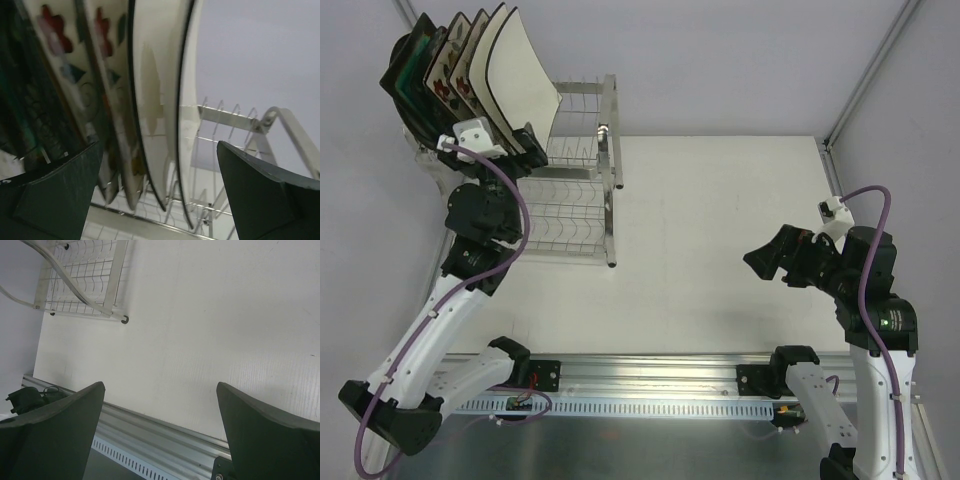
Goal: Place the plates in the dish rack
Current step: Insert the plate into the dish rack
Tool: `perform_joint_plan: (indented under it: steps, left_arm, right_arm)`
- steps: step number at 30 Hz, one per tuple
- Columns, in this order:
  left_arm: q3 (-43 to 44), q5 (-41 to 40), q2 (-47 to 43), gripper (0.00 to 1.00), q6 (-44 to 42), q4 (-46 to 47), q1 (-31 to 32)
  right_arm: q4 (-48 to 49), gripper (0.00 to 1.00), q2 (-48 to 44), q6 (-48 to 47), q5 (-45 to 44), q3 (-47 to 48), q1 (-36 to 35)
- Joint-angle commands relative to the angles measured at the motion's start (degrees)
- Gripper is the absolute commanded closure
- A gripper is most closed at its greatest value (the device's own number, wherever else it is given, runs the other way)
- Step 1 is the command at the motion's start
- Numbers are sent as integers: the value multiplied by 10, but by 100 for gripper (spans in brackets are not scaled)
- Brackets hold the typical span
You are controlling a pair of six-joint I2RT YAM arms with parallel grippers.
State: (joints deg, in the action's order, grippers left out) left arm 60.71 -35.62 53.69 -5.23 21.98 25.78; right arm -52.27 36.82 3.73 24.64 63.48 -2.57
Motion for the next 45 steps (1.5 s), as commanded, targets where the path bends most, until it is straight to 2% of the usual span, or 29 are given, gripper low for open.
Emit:
perform_joint_plan:
  steps: [1,19,33,45]
  left_arm:
    - [13,-63,-32,1,13,-78,-13]
    - [17,4,-115,1,51,-197,-13]
    - [56,97,-221,1,105,-454,-13]
    - [47,172,-350,1,113,-615,-9]
  right_arm:
    - [5,0,3,-15,-7,11,-5]
    - [5,0,16,-28,-34,30,-6]
    - [19,1,-6,-62,-120,55,-5]
    - [32,0,-110,-101,-238,30,-5]
